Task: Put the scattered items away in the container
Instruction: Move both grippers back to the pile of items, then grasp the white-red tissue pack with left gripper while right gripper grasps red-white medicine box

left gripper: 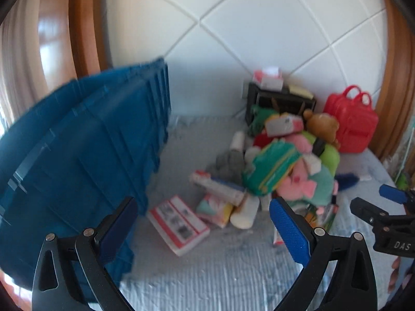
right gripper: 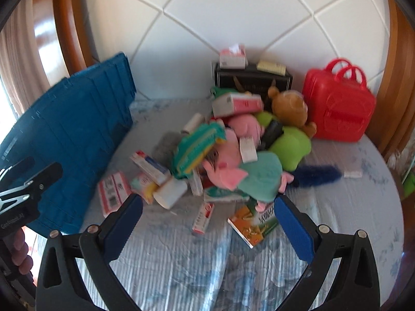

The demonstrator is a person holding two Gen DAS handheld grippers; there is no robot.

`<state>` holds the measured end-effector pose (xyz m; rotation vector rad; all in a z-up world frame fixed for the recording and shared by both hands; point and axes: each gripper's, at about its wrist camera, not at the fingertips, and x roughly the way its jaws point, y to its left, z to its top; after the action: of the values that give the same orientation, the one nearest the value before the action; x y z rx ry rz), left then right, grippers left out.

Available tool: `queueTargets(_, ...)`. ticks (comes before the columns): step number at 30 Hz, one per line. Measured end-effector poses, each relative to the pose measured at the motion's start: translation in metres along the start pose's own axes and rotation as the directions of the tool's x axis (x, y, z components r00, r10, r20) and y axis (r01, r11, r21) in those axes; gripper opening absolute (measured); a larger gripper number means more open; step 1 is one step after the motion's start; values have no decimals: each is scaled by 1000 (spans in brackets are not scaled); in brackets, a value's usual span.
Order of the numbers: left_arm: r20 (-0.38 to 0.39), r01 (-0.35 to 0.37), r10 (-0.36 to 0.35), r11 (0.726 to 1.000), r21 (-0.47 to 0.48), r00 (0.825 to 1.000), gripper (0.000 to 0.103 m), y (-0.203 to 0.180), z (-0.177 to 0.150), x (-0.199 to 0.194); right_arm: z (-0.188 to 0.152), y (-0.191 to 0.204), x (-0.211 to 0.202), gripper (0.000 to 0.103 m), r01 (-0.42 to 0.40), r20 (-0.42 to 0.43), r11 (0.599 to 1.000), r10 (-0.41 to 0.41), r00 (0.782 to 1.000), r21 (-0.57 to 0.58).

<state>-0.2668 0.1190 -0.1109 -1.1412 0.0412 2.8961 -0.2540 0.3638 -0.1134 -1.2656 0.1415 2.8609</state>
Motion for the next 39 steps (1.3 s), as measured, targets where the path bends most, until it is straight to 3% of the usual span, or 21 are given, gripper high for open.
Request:
queueTargets(5, -124, -63, 62, 998, -6, 990, 102, -12, -49, 80, -37, -9, 68, 102, -12, -88, 1000, 14, 996, 28)
queueTargets(8, -163, -101, 97, 995, -17, 982, 102, -10, -66, 114, -55, -11, 106, 93, -21, -138, 999, 27, 990, 39)
queueTargets(14, -175, -150, 134, 985, -81, 975, 102, 10, -64, 158, -64, 1, 152, 92, -40, -181, 999, 46, 982, 34)
queueTargets(19, -205, -179, 160, 981, -79, 966, 102, 19, -63, 187, -59, 9, 178, 92, -39, -196, 998, 47, 979, 46)
queueTargets(20, -210, -185, 166, 980, -75, 964, 102, 21, -64, 191, -60, 11, 184, 90, -33, -203, 999, 40, 978, 38)
queueTargets(24, -181, -223, 214, 974, -31, 960, 102, 19, -67, 198, -66, 16, 205, 62, -17, -242, 999, 24, 970, 29)
queueTargets(31, -166, -231, 228, 973, 6, 959, 102, 25, -67, 204, -73, 17, 212, 51, 35, -245, 999, -31, 969, 12)
queueTargets(34, -167, -221, 218, 975, 3, 961, 102, 30, -68, 203, -76, 18, 209, 41, 60, -240, 998, -57, 969, 3)
queueTargets(36, -166, -216, 209, 976, -21, 964, 98, 32, -71, 198, -79, 18, 205, 30, 55, -242, 998, -51, 969, 8)
queueTargets(39, -150, -201, 195, 979, -23, 969, 78, 27, -74, 185, -84, 21, 200, 26, 38, -254, 999, -34, 967, 10)
